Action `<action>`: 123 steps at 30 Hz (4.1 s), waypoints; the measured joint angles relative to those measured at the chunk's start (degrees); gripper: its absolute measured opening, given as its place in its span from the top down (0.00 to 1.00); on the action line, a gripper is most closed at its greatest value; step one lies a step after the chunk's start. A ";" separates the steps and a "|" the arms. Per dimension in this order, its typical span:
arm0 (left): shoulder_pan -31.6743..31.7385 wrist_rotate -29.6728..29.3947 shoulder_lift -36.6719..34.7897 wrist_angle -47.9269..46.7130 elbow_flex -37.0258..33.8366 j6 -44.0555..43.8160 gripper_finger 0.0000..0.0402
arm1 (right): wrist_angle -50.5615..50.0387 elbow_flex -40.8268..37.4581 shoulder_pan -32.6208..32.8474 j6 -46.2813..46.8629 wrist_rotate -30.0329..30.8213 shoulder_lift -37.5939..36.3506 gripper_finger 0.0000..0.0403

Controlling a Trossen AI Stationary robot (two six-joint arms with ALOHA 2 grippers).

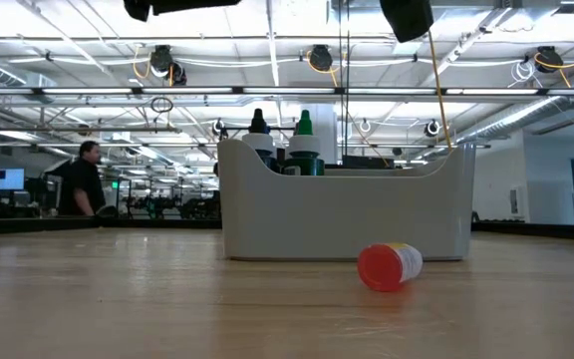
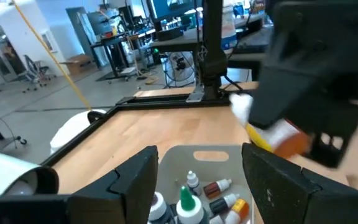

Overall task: Pick & Place food coloring
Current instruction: Put the orange food coloring bottle into the gray bin

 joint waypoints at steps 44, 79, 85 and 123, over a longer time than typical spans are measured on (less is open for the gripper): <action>1.13 -5.05 -0.50 3.10 -0.02 -1.48 0.41 | 1.16 0.02 -4.35 13.41 -5.48 0.61 0.83; 1.94 0.96 -0.55 -0.98 0.00 0.24 0.80 | 1.55 -0.04 -2.41 10.48 -4.70 1.38 0.78; 0.93 4.55 -0.55 0.49 -0.02 3.90 0.80 | 1.86 -0.02 -0.40 8.72 -2.31 1.38 0.75; -4.03 11.88 -0.50 1.90 -0.07 21.06 0.80 | 5.79 -27.39 -8.95 103.75 -56.38 -25.69 0.71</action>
